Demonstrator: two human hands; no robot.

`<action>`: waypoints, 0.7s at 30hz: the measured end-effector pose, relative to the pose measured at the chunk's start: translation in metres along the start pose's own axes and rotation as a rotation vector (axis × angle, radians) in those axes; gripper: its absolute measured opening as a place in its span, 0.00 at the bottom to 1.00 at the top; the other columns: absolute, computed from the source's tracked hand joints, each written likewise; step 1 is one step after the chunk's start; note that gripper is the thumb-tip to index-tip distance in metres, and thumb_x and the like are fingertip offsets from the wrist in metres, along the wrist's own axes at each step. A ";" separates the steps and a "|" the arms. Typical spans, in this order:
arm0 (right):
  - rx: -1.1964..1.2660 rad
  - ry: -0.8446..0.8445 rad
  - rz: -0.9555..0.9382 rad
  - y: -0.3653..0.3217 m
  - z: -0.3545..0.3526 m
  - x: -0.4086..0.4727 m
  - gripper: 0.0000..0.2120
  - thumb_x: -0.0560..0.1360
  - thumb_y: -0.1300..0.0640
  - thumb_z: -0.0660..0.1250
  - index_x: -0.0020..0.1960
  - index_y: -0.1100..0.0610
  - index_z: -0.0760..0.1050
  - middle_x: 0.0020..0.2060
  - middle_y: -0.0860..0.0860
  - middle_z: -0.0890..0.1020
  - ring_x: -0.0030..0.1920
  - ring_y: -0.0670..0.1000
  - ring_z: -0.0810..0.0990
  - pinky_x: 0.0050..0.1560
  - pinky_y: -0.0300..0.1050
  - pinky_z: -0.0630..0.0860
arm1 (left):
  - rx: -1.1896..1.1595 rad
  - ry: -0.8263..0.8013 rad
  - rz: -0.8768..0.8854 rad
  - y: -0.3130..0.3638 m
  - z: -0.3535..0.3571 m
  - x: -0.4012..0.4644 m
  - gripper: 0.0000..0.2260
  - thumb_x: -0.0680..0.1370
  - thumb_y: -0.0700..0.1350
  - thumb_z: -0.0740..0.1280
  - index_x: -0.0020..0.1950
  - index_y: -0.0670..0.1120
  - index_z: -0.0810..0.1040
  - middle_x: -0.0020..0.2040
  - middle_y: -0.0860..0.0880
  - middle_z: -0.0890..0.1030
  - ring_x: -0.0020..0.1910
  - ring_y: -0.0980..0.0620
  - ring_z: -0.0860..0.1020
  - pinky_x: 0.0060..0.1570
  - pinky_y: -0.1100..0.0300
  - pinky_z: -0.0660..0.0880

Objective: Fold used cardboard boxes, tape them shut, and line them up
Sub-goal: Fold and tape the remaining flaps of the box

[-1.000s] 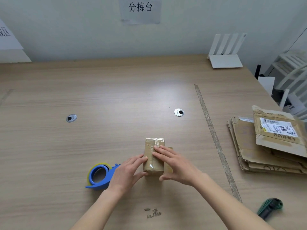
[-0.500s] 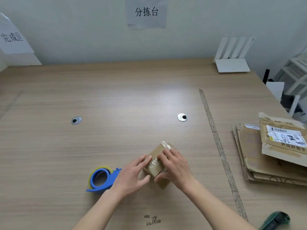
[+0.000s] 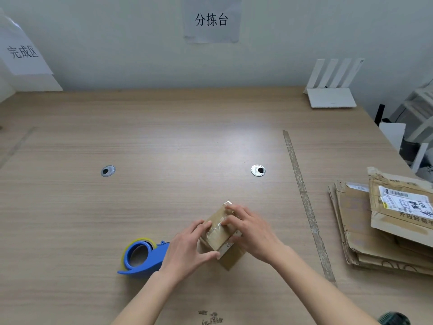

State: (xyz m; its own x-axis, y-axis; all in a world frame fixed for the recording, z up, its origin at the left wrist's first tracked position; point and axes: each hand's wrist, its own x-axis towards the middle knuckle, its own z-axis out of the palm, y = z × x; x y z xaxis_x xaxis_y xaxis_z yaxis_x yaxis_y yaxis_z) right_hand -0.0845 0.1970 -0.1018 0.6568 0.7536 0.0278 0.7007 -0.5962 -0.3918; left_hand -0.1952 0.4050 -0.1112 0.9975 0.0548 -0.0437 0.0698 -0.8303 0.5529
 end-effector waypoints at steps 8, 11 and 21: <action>0.049 -0.045 0.054 0.013 -0.024 -0.005 0.36 0.73 0.45 0.73 0.77 0.42 0.62 0.78 0.41 0.61 0.75 0.47 0.62 0.72 0.47 0.61 | -0.151 -0.076 -0.030 0.004 -0.009 0.013 0.34 0.63 0.60 0.69 0.70 0.61 0.72 0.70 0.62 0.70 0.67 0.65 0.70 0.64 0.65 0.69; 0.076 -0.189 0.103 0.021 -0.028 -0.006 0.41 0.73 0.38 0.71 0.80 0.43 0.56 0.80 0.42 0.57 0.78 0.47 0.58 0.75 0.46 0.58 | -0.138 -0.150 0.002 0.009 -0.015 0.019 0.34 0.65 0.51 0.72 0.71 0.62 0.70 0.71 0.65 0.68 0.67 0.68 0.67 0.66 0.62 0.69; 0.161 -0.010 0.249 0.009 0.000 -0.040 0.39 0.68 0.28 0.68 0.74 0.42 0.64 0.66 0.42 0.68 0.61 0.47 0.75 0.57 0.47 0.77 | -0.061 -0.067 -0.031 0.015 0.004 0.016 0.30 0.74 0.52 0.74 0.74 0.60 0.69 0.80 0.61 0.54 0.76 0.58 0.63 0.67 0.60 0.68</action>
State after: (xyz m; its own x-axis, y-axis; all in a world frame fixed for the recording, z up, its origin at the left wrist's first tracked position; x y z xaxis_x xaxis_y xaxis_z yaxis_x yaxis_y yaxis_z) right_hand -0.1045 0.1613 -0.1060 0.7996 0.5926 -0.0968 0.4641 -0.7122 -0.5266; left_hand -0.1782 0.3913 -0.1068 0.9924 0.0410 -0.1161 0.1030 -0.7934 0.5999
